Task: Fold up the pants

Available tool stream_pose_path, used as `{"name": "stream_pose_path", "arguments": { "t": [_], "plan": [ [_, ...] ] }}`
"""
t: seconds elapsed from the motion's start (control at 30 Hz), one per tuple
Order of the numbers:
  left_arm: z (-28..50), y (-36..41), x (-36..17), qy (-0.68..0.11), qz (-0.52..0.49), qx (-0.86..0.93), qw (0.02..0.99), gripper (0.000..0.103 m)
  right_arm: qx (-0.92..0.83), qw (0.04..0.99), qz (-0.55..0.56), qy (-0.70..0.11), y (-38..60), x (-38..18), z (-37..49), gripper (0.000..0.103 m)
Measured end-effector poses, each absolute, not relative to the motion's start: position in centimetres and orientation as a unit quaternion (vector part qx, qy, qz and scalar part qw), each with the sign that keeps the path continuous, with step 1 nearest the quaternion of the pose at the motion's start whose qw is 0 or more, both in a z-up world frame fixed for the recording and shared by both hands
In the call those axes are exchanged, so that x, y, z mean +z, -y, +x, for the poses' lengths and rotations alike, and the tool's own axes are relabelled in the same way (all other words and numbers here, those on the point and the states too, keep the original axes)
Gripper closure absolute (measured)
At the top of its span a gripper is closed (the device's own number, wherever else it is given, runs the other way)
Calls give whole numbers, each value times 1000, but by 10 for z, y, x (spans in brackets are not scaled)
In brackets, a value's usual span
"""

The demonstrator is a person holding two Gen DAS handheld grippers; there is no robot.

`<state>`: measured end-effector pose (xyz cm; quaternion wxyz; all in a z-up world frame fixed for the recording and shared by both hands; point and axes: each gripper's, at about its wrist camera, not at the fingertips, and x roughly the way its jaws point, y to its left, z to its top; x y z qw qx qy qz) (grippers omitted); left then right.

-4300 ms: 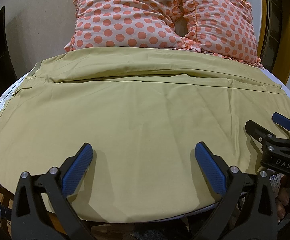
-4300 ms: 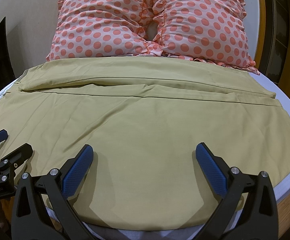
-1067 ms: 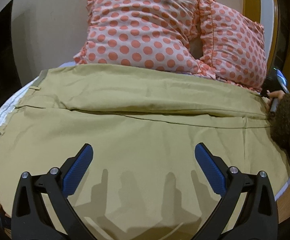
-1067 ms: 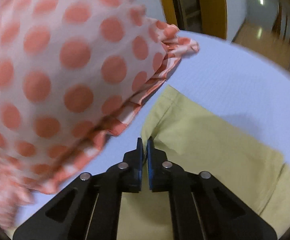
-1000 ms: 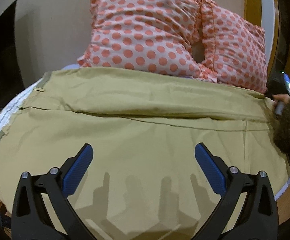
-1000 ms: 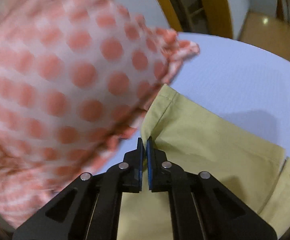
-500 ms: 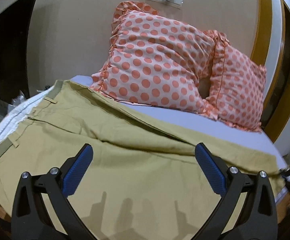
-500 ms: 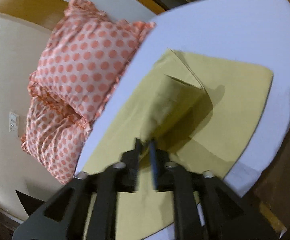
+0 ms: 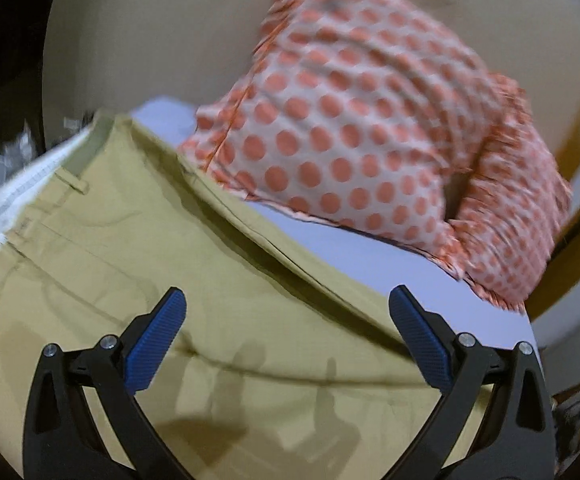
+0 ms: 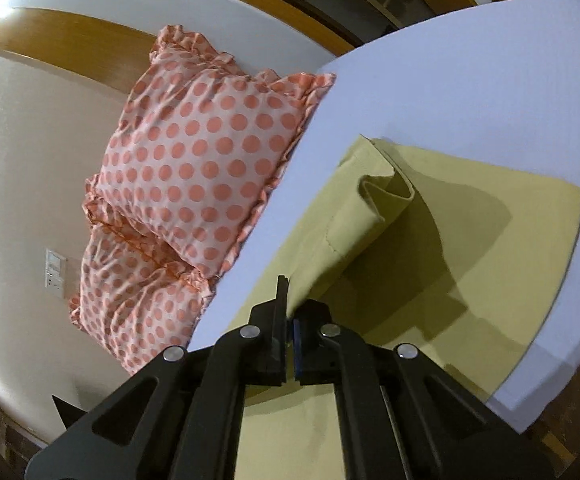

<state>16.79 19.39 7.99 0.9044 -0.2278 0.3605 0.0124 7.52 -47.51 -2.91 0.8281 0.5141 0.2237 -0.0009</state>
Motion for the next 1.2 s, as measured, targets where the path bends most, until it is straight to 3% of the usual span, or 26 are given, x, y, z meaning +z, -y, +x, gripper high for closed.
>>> {"name": "stream_pose_path", "arguments": {
  "t": [0.13,0.23,0.27,0.3,0.33,0.47,0.6,0.8,1.2],
  "plan": [
    [224,-209,56,-411,-276,32,868,12,6,830,514,-217,476,-24,74,101],
    [254,-216,41,-430,-281,55,856,27,10,831,514,-214,477,-19,76,101],
    [263,-219,34,-436,-292,55,849,48,9,831,514,-214,476,-18,77,101],
    [268,-221,30,-438,-303,51,845,91,10,831,515,-211,477,-16,78,101],
    [269,-224,24,-440,-322,45,837,98,11,832,515,-209,477,-14,79,101],
    [217,-220,49,-393,-305,26,867,99,12,838,510,-191,482,1,74,101],
    [103,-214,89,-332,-275,-3,902,95,-7,850,499,-165,496,16,44,101],
    [-35,-208,43,-346,-290,36,892,90,-58,844,496,-198,506,-10,13,101],
    [-69,-212,6,-340,-316,37,885,96,-95,834,493,-229,513,-37,2,101]
  ]
}}
